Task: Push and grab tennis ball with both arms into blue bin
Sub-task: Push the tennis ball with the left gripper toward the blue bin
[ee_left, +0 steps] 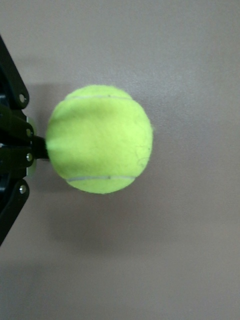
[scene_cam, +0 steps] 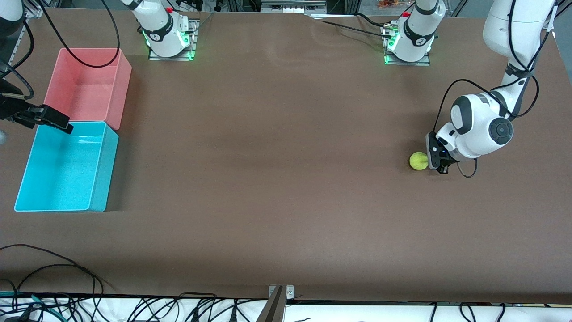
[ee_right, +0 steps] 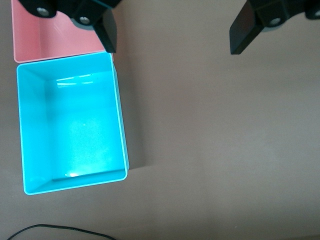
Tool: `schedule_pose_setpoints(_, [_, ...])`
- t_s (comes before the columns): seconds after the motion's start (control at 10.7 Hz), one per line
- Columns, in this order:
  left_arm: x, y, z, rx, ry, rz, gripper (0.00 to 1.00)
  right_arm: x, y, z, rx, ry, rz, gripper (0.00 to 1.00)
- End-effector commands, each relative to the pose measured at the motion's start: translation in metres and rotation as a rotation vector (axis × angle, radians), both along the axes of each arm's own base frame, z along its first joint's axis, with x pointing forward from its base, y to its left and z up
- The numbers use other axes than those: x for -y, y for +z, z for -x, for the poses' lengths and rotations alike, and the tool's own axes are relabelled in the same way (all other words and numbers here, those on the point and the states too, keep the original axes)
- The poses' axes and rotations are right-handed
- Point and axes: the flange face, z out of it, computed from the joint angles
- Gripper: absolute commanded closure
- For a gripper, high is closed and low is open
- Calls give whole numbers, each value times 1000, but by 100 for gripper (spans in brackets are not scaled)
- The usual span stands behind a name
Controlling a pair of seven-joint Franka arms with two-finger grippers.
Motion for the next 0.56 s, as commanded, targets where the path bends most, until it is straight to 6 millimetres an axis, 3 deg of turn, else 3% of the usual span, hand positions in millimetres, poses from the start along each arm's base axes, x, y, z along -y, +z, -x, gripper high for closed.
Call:
schedule_pose_setpoints(0.0, [7, -2, -8, 29, -2, 17, 100, 0, 2, -2, -7, 4, -10, 0])
schedule_pose_setpoints(0.19, [42, -3, -13, 26, 48, 39, 100, 0, 2, -2, -7, 6, -10, 0])
schedule_pose_setpoints(0.28, [74, 2, -18, 30, 93, 46, 100, 0, 3, -2, -5, 4, -10, 0])
schedule_pose_setpoints(0.47, [166, 9, -18, 13, 254, 64, 100, 0, 2, -2, -7, 4, -10, 0])
